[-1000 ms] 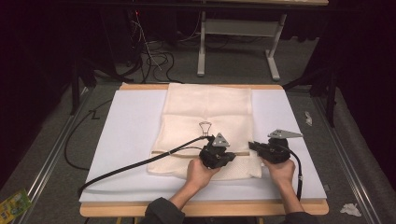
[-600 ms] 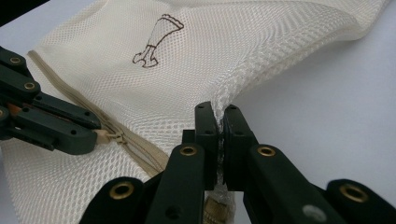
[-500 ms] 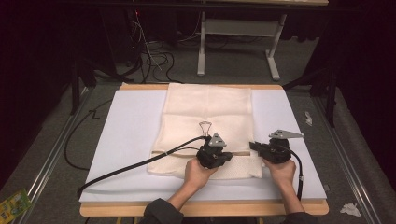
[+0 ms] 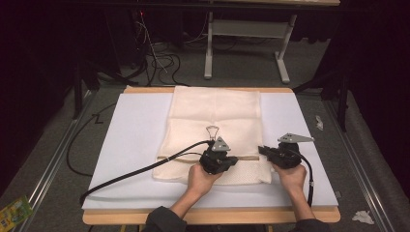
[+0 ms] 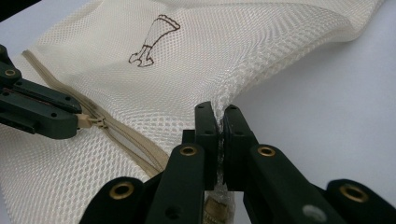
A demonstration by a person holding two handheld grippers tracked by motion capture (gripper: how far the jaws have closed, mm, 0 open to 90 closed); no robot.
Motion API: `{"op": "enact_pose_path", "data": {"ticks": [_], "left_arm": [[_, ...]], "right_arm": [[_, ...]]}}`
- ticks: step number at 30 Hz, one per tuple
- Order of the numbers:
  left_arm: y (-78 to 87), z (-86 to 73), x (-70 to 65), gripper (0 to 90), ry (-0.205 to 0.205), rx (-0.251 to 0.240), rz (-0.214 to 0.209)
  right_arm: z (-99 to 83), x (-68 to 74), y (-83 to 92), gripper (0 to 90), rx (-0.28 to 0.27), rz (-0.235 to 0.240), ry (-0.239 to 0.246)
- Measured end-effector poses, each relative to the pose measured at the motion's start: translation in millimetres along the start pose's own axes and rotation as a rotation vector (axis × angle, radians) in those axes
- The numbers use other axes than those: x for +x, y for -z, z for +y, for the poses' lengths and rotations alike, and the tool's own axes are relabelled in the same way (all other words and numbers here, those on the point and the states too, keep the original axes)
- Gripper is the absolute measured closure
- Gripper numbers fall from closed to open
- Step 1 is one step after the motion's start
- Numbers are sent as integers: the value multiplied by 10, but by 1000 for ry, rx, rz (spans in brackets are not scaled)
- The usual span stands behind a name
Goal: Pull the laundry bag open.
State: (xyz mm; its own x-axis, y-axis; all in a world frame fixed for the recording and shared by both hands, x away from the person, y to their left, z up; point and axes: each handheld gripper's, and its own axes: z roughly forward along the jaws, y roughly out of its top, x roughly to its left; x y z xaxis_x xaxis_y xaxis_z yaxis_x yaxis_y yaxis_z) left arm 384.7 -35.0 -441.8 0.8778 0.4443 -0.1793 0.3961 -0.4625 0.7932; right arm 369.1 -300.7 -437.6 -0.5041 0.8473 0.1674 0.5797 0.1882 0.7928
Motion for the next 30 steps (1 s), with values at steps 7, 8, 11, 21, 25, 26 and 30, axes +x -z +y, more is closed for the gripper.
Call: {"op": "enact_pose_path", "data": {"ticks": [7,8,11,21,25,26,30], "left_arm": [[44,0,13,871,-2,-18,7],[50,0,12,871,0,-21,6],[56,-16,6,871,-3,-18,15],[113,-16,38,870,3,-16,24],[157,-30,59,871,6,-19,37],[170,-34,65,870,8,-21,38],[217,-61,105,870,15,-27,43]], "right_arm": [[-1,-10,-15,883,3,-3,-10],[0,-10,-17,883,6,-5,-10],[6,-6,-13,883,5,-11,-1],[-48,-41,-44,883,-5,14,-25],[-51,-46,-44,883,-4,8,-28],[-51,-49,-43,883,-2,5,-29],[-51,-54,-44,883,-3,2,-27]]}}
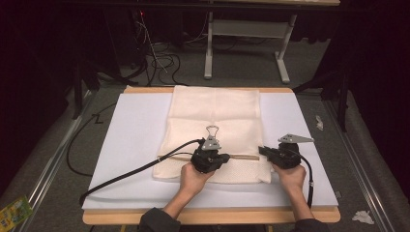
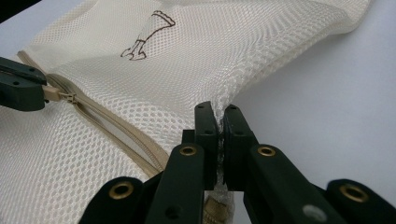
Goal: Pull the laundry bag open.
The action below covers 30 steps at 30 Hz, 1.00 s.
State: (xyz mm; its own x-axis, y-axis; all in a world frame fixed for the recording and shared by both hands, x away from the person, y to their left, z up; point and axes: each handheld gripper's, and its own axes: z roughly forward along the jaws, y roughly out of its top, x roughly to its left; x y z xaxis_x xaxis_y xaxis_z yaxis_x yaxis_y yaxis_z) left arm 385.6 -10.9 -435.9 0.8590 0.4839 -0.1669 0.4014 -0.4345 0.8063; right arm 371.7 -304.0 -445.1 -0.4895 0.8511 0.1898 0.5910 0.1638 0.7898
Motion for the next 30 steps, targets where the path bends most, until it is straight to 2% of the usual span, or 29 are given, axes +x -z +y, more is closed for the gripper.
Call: {"op": "enact_pose_path", "data": {"ticks": [5,12,19,25,30], "left_arm": [[26,-19,12,870,5,-3,-5],[99,-22,26,870,-3,-6,16],[136,-41,44,870,-7,0,20],[212,-77,114,871,15,-11,27],[265,-97,128,871,14,-20,35]], "right_arm": [[5,18,-10,883,4,0,-2],[9,-20,-11,883,5,-10,-10],[23,-5,-22,883,2,-13,4],[13,-22,-17,883,6,-16,-7],[19,-17,-19,882,10,-20,0]]}}
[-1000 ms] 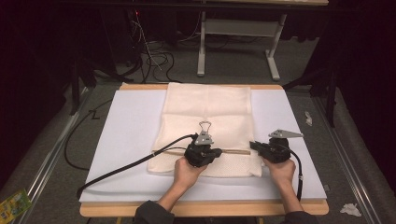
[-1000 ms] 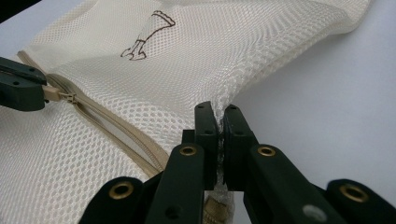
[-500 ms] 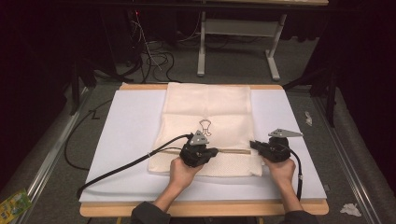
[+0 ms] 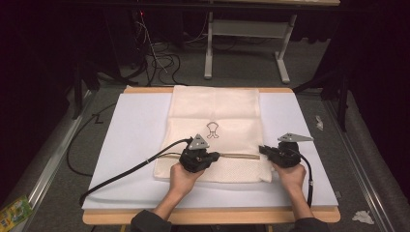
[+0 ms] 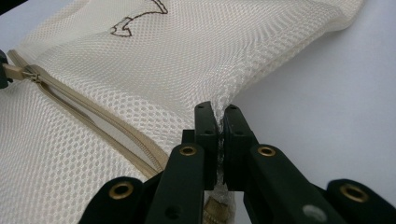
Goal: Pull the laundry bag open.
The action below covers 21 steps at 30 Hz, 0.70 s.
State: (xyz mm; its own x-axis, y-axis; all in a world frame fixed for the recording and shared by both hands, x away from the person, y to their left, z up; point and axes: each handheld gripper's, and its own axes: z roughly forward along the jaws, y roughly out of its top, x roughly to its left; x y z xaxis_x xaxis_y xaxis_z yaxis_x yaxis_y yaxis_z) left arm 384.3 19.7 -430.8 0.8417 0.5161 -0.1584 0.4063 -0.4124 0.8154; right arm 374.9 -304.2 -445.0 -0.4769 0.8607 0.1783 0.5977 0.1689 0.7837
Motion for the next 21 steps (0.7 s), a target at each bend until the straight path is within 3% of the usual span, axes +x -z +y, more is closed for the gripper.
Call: {"op": "enact_pose_path", "data": {"ticks": [21], "left_arm": [[158,-54,85,871,13,-17,18]], "right_arm": [[36,28,-25,883,-1,-2,13]]}}
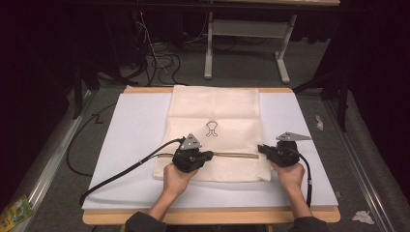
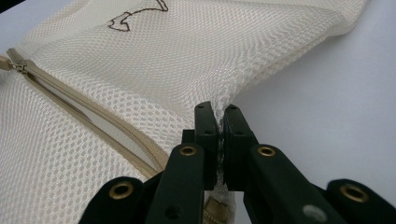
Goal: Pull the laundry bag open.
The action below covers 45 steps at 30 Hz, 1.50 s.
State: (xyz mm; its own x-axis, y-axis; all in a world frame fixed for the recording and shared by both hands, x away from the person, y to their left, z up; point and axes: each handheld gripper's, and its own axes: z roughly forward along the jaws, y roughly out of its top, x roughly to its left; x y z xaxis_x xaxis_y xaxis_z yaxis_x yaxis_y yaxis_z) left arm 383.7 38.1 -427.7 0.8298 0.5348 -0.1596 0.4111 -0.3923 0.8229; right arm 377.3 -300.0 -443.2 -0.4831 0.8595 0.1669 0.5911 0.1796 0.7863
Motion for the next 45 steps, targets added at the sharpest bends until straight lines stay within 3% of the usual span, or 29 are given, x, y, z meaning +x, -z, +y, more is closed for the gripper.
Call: {"op": "enact_pose_path", "data": {"ticks": [20,36,45], "left_arm": [[112,-40,78,872,12,-12,21],[285,-101,202,872,52,-45,34],[312,-117,194,872,40,-46,47]], "right_arm": [[11,-3,-6,883,2,-6,1],[28,-11,1,883,4,-17,1],[35,-7,1,883,1,-20,12]]}}
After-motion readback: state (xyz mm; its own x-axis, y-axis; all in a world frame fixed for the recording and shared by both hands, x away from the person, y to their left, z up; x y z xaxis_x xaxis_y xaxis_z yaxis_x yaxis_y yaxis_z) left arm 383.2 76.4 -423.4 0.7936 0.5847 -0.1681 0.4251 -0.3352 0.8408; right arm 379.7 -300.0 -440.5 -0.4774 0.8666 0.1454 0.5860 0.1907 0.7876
